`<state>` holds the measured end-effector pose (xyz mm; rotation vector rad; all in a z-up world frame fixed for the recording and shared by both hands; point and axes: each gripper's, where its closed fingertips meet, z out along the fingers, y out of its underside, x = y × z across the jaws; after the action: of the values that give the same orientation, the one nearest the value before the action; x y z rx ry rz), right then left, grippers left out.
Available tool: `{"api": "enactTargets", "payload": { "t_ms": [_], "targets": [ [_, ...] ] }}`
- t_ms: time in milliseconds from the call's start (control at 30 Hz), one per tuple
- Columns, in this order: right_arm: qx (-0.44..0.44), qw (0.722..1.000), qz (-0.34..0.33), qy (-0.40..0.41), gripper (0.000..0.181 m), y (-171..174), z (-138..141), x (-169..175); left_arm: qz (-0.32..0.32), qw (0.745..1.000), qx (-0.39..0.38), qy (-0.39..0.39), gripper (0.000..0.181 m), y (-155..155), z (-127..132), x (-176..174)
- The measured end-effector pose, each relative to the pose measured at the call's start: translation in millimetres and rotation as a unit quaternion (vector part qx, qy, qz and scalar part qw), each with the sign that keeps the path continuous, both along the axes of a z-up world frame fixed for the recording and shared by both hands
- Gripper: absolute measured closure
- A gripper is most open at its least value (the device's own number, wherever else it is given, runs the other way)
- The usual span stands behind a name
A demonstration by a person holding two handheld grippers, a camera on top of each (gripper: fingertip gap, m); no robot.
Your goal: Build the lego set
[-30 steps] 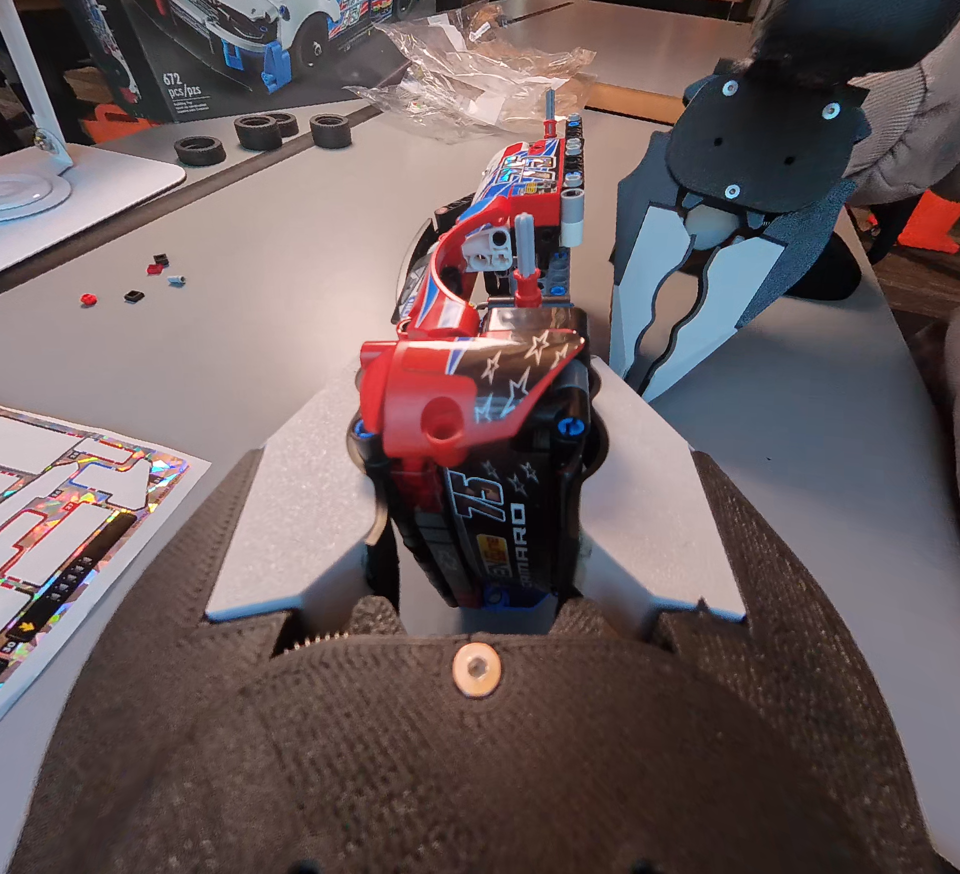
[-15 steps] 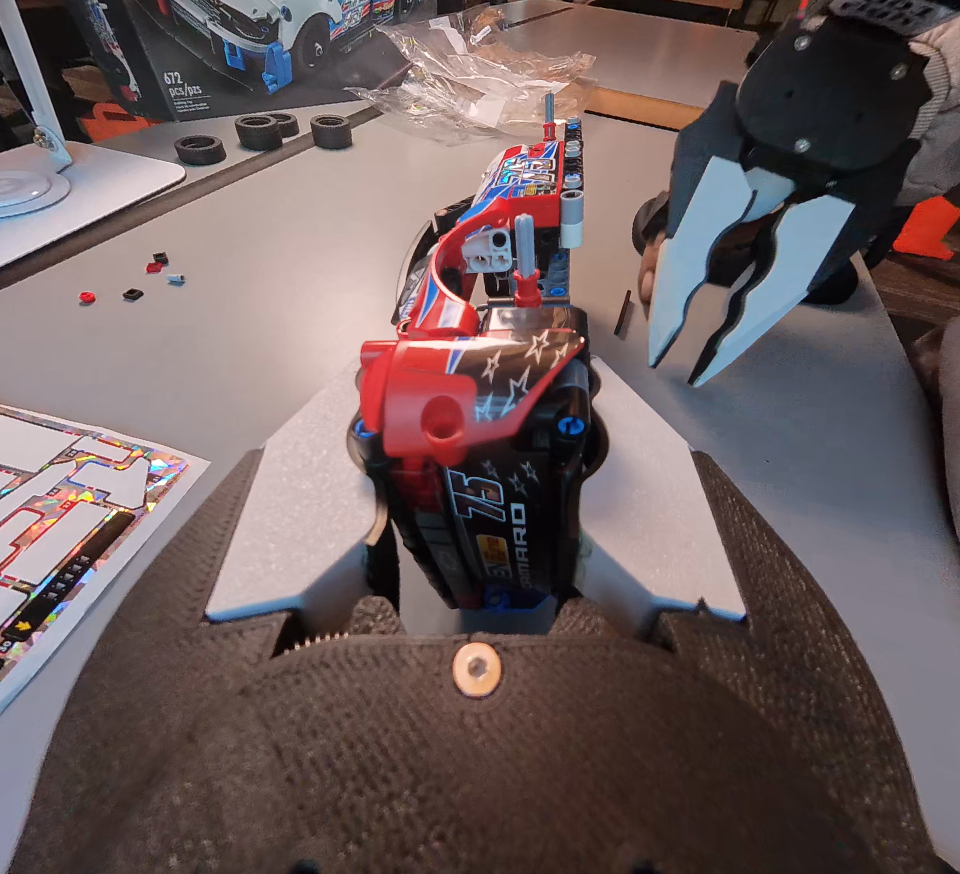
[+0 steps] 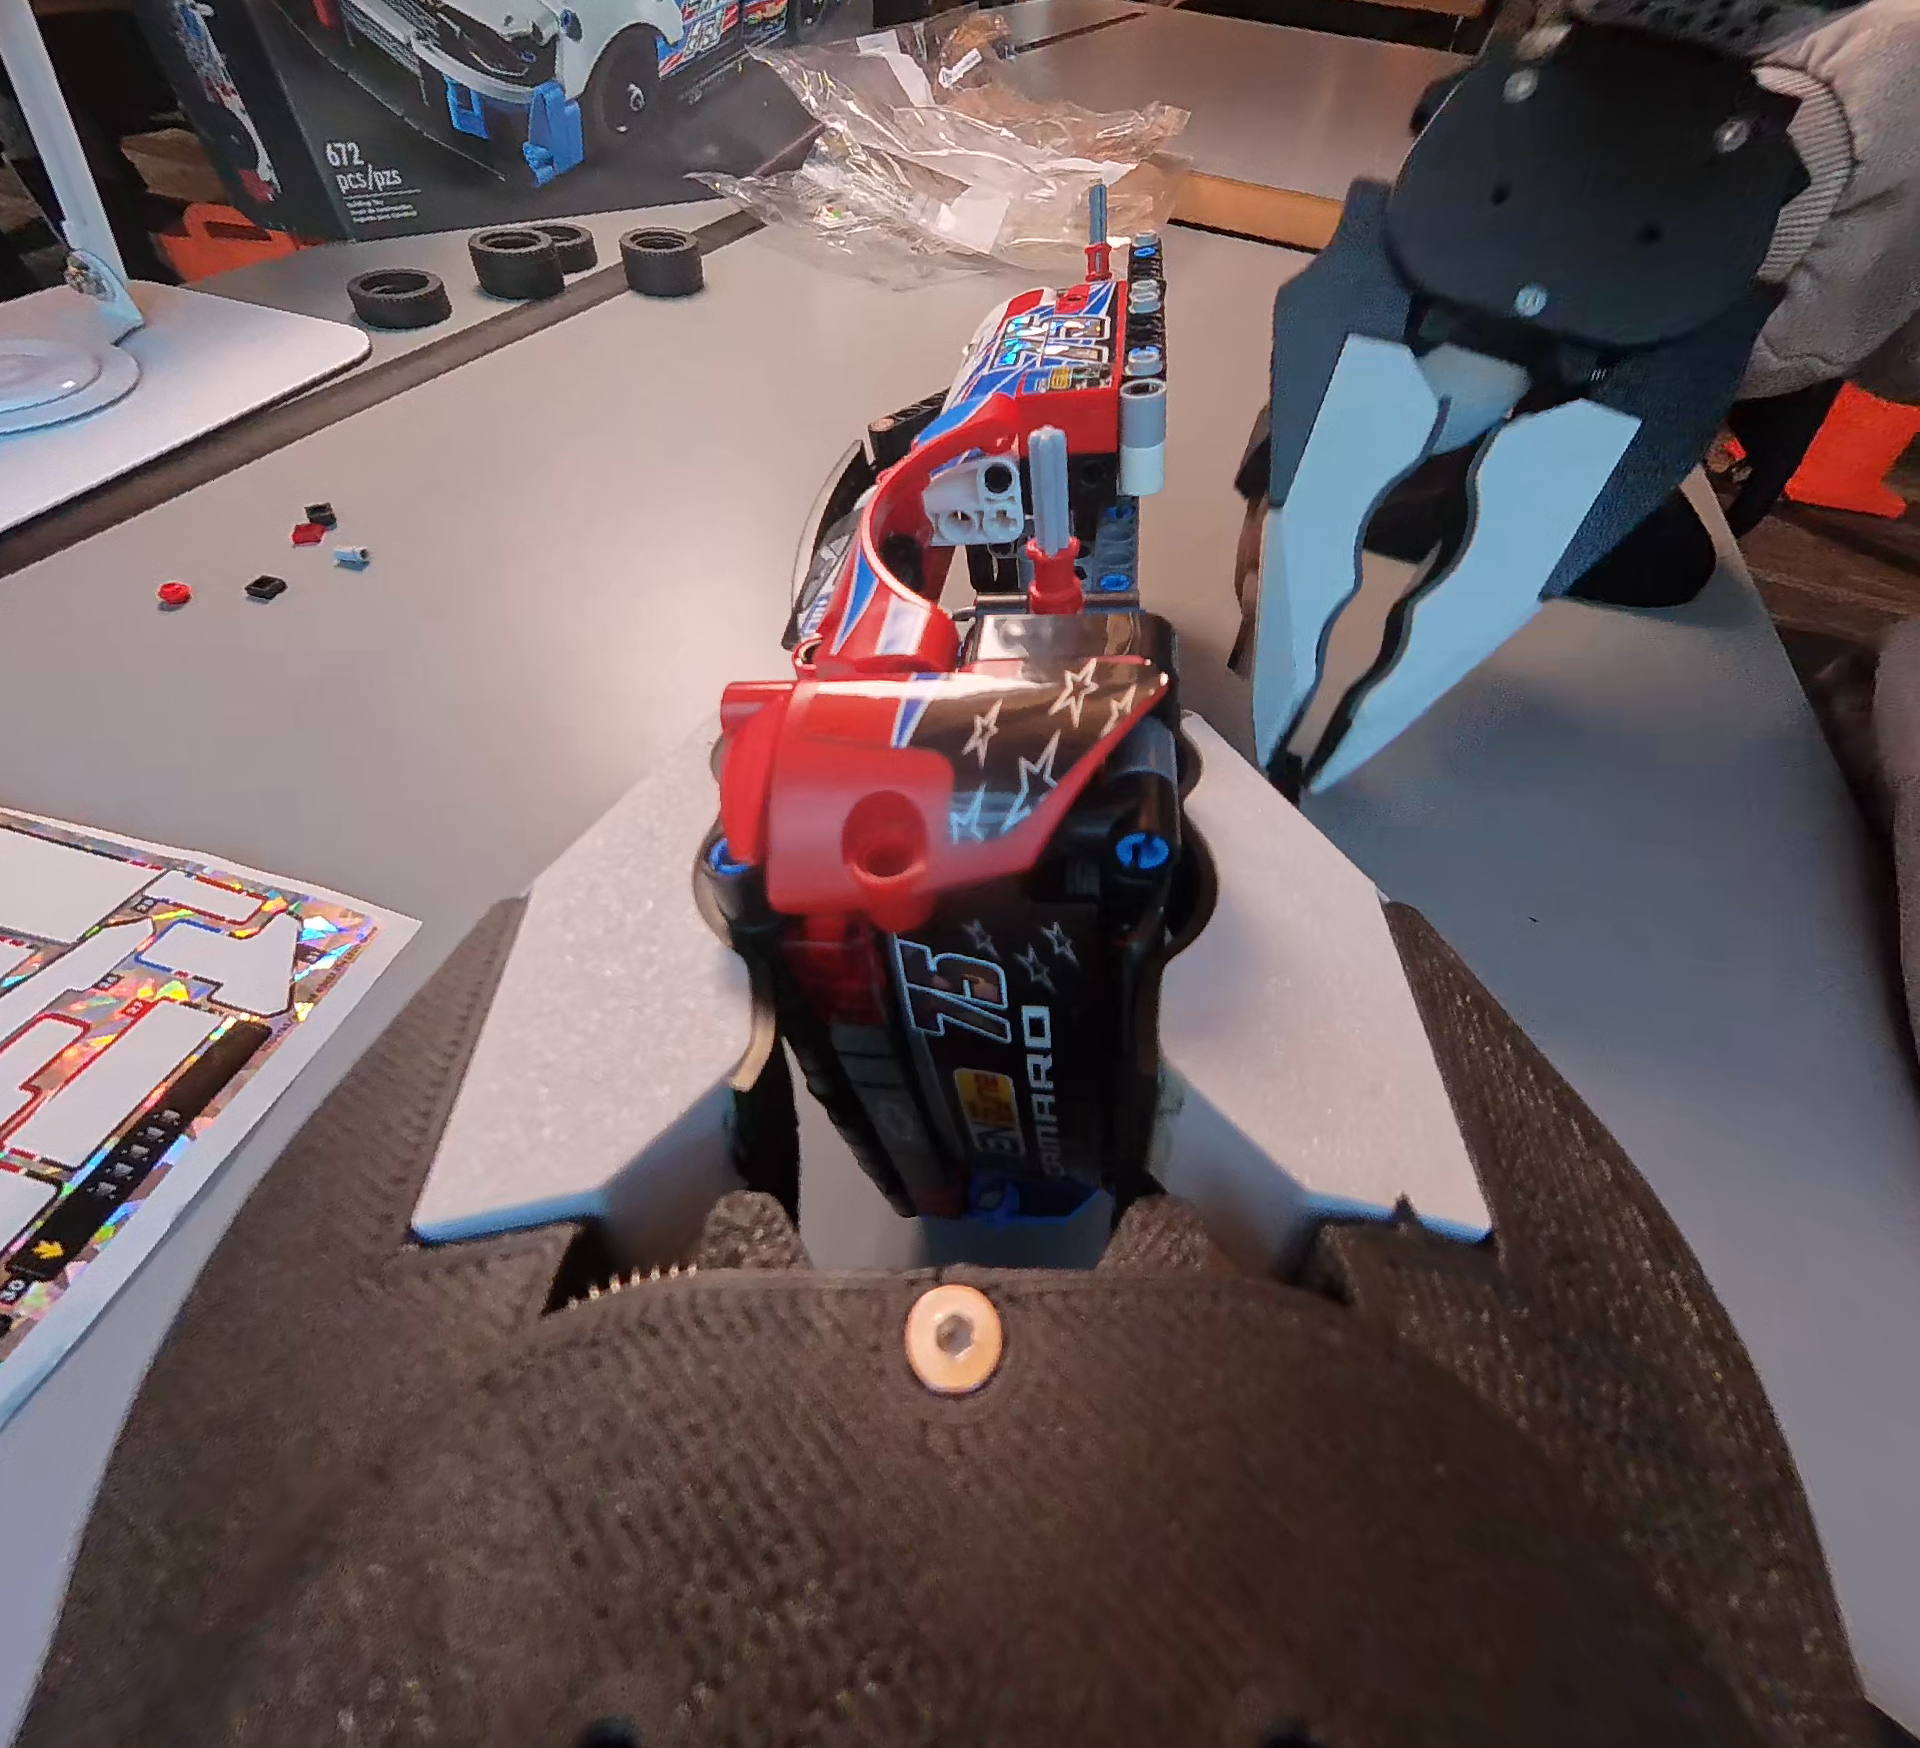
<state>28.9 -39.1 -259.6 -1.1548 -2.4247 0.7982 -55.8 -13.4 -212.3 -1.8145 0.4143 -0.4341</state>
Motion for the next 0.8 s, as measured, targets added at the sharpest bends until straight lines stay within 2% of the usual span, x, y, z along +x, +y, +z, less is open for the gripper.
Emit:
{"api": "enactTargets", "payload": {
  "t_ms": [33,100,167,233,300,367,500,633,800],
  "targets": [
    [0.017,0.999,-0.021,0.047,0.176,9,13,-5,0.000,1.000,0.000,0.000,0.105,0,0,0],
    [0.094,0.986,-0.051,0.125,0.176,32,35,-8,0.000,1.000,0.001,0.000,0.105,0,0,0],
    [0.168,0.973,-0.050,0.150,0.167,43,40,2,0.000,1.000,0.000,0.000,0.105,0,0,0],
    [0.147,0.978,-0.031,0.144,0.157,27,39,16,0.001,1.000,0.001,0.001,0.105,0,0,0],
    [0.087,0.987,-0.012,0.137,0.159,6,40,29,0.001,1.000,0.001,0.003,0.105,0,0,1],
    [0.068,0.990,-0.013,0.125,0.159,4,39,38,0.002,1.000,0.002,0.004,0.105,0,0,1],
    [0.044,0.994,-0.044,0.094,0.164,18,29,45,0.002,1.000,0.002,0.005,0.105,0,0,1],
    [0.069,0.996,-0.045,0.042,0.167,47,7,53,0.002,1.000,0.002,0.004,0.105,-1,0,1],
    [0.117,0.993,0.012,-0.011,0.167,64,-12,47,0.002,1.000,0.000,0.001,0.105,0,0,0]
  ]
}}
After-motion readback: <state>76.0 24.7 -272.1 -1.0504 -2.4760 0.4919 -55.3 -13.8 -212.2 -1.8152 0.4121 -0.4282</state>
